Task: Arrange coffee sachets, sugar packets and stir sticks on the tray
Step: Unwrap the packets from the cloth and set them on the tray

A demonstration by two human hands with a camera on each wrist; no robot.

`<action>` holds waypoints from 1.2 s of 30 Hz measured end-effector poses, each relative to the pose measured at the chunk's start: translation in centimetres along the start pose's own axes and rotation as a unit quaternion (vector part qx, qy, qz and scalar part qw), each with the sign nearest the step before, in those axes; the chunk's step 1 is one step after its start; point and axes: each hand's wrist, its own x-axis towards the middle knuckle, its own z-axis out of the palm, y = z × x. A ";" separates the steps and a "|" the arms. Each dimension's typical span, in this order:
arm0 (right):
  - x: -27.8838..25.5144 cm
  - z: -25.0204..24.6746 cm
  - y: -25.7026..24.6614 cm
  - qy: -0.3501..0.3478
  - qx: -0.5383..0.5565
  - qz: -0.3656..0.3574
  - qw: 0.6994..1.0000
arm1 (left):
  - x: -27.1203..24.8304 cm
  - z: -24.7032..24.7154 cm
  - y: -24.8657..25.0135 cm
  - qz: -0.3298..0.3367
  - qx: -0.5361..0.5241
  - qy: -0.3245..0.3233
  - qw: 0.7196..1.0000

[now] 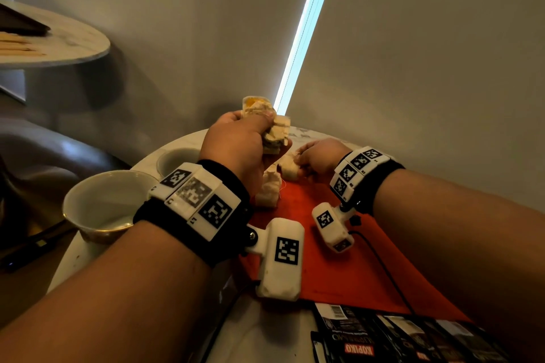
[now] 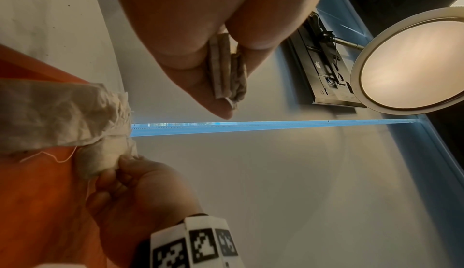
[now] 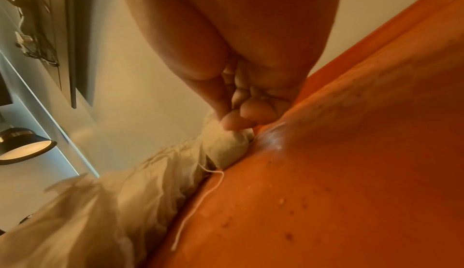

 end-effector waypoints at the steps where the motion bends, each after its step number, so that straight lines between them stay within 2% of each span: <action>1: 0.1 0.1 0.0 0.000 0.002 0.001 1.000 | 0.1 -0.1 -0.1 -0.001 -0.001 0.002 1.000; 6: 0.5 0.2 -0.1 -0.007 0.058 0.029 0.998 | 0.2 -0.1 -0.2 -0.007 -0.002 0.002 1.000; 11: 0.6 -0.1 0.3 0.064 0.089 0.008 0.994 | 0.1 -0.1 -0.2 -0.010 0.006 0.001 1.000; 14: -0.1 -0.1 0.5 0.004 0.122 -0.008 0.993 | 0.1 -0.1 -0.1 -0.014 0.005 0.004 1.000; 17: -0.6 0.5 0.5 -0.058 0.141 0.007 0.988 | 0.0 -0.1 -0.1 -0.018 0.008 0.002 1.000; 27: -0.2 1.1 0.9 -0.042 0.182 -0.001 0.982 | -0.5 0.1 -0.1 -0.030 -0.013 -0.033 0.999; 29: -0.4 0.9 0.8 -0.010 0.179 -0.036 0.983 | -0.7 0.1 0.0 -0.033 -0.009 -0.040 0.999; 32: -1.4 0.1 0.4 0.086 0.169 -0.128 0.973 | -0.7 0.1 0.1 -0.043 0.006 -0.037 0.998; 34: -2.8 -0.5 -0.1 0.078 0.227 -0.163 0.957 | -0.9 0.1 0.2 -0.046 0.007 -0.029 0.999; 36: -4.3 -0.8 -0.8 0.032 0.268 -0.189 0.944 | -1.0 0.2 0.2 -0.045 0.009 -0.025 0.999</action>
